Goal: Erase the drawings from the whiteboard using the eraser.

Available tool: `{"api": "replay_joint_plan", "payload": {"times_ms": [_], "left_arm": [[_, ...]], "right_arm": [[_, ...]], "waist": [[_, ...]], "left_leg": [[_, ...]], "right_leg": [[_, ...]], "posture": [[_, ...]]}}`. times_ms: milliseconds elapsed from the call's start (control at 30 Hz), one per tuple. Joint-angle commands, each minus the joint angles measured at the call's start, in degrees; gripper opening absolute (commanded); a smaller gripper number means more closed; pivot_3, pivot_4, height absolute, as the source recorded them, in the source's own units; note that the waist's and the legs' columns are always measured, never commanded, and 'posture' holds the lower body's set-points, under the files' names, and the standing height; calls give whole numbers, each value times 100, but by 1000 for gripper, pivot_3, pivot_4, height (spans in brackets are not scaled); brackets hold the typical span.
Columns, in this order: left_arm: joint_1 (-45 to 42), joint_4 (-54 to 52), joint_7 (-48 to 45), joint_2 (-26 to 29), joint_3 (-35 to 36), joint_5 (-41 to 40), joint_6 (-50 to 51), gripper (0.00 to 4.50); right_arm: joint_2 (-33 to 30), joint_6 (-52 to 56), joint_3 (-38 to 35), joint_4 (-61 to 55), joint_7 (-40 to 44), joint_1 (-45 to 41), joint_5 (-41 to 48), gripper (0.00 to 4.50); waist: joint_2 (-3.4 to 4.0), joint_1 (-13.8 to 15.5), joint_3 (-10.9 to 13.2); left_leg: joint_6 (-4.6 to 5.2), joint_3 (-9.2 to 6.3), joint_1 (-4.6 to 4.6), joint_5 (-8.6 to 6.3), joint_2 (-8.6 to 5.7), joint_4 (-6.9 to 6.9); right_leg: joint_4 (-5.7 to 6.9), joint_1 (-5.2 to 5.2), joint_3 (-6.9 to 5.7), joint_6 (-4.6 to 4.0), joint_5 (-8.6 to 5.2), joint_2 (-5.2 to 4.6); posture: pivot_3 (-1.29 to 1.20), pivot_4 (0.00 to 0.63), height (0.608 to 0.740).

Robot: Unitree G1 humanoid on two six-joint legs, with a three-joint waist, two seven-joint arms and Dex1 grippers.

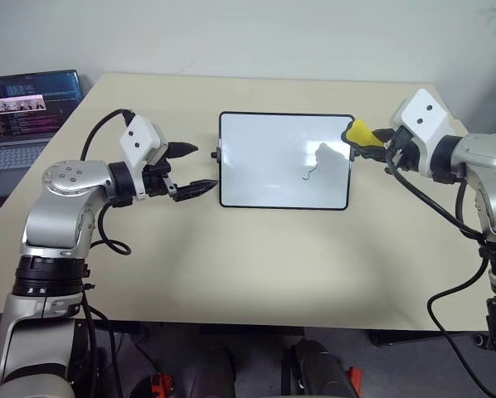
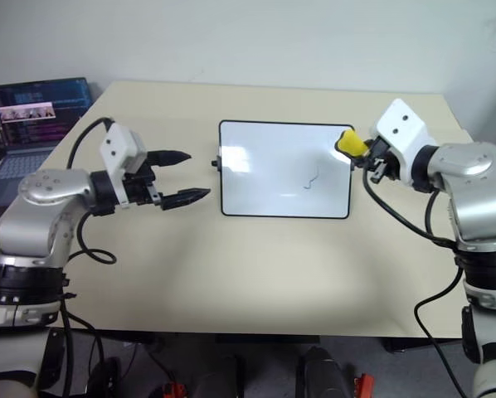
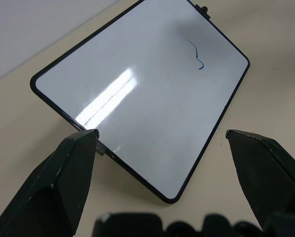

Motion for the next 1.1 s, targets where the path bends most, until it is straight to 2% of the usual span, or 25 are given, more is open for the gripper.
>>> {"api": "replay_joint_plan", "payload": {"times_ms": [33, 267, 700, 1100], "left_arm": [[-145, -87, -36, 30, 68, -32, -80, 4500], [-187, -25, -29, -23, 13, -2, -117, 4500], [-194, -185, -83, -411, -275, -48, -20, 4500], [-215, -206, -101, -396, -256, -64, 23, 4500]], "right_arm": [[-144, -19, -67, -199, -40, -77, 50, 969], [18, 71, 54, -259, -159, -161, 123, 969], [1135, -79, 1042, 823, -1647, -363, -939, 969], [1679, 225, 1479, 1635, -2098, -794, -1583, 969]], "waist": [[0, 0, 0], [0, -1, 0], [0, -13, 0], [0, -18, 0]], "left_leg": [[0, 0, 0, 0, 0, 0], [0, 0, 0, 0, 0, 2], [0, -1, -1, 0, 0, 12], [0, -3, -2, 0, 0, 13]], "right_leg": [[0, 0, 0, 0, 0, 0], [2, 0, 0, 0, 0, 0], [8, 1, 0, -1, 1, 1], [12, 1, -2, -1, 1, 1]], "posture": [[0, 150, 740], [0, 150, 740], [0, 150, 740], [0, 150, 740]]}}
